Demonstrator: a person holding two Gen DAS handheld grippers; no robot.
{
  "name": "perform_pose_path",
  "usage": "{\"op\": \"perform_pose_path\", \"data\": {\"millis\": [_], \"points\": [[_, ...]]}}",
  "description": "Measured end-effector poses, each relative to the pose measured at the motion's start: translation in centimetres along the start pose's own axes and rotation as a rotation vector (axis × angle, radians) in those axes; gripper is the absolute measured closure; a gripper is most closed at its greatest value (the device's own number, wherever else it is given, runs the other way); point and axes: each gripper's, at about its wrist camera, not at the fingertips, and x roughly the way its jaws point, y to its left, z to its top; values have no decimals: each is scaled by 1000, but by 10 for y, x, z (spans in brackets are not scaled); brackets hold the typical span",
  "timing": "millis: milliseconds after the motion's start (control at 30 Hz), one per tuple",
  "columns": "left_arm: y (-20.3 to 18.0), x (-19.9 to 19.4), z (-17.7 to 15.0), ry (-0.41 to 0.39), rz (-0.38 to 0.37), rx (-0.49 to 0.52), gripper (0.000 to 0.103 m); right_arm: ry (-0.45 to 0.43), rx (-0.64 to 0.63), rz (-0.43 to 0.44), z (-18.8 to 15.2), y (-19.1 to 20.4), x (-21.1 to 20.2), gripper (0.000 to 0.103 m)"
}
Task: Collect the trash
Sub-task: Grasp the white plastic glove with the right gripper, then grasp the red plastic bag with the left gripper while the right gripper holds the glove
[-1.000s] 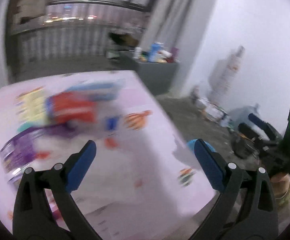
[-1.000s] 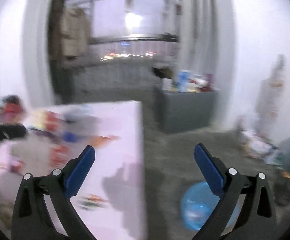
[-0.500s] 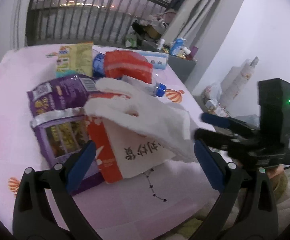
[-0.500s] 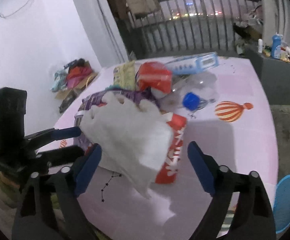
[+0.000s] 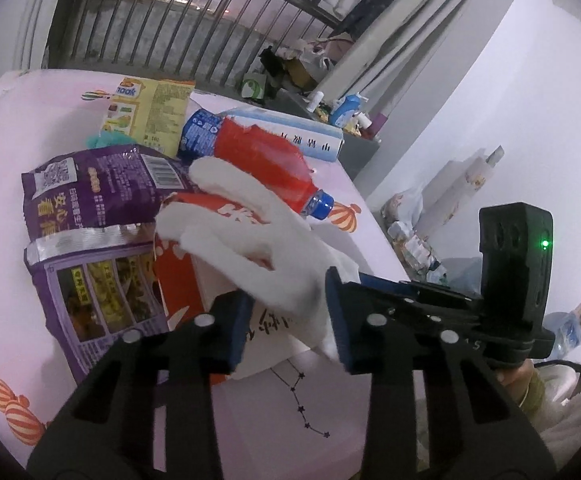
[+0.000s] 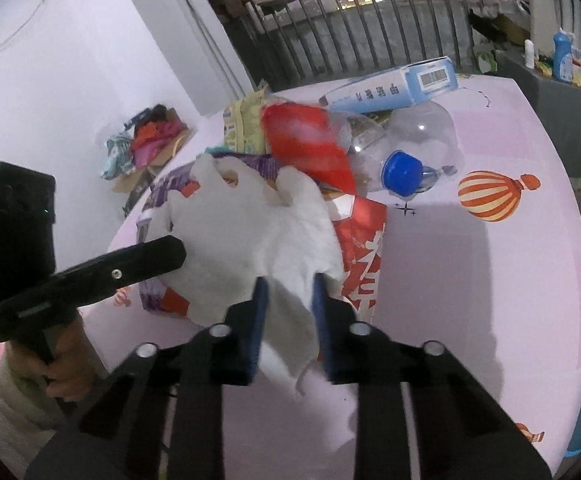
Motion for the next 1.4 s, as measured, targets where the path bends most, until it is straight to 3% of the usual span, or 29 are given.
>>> {"op": "perform_pose_path", "data": {"millis": [167, 467, 700, 833, 1033, 1133, 1400], "points": [[-10, -6, 4, -30, -42, 29, 83, -40, 44, 43, -1, -8, -15, 96], [-38, -10, 5, -53, -123, 90, 88, -136, 128, 108, -11, -28, -54, 97], [-41, -7, 1, -25, -135, 87, 88, -206, 281, 199, -20, -60, -73, 98], [-38, -7, 4, -32, -137, 68, 88, -223, 315, 183, -24, -70, -74, 98], [-34, -7, 12, -47, -100, 72, 88, -308, 364, 158, -22, -90, -89, 98], [-30, -3, 18, -45, -44, 73, 88, -329, 405, 135, -25, -105, -94, 98], [-14, 10, 44, -32, 89, 44, 88, -266, 410, 83, -29, -115, -72, 98]]}}
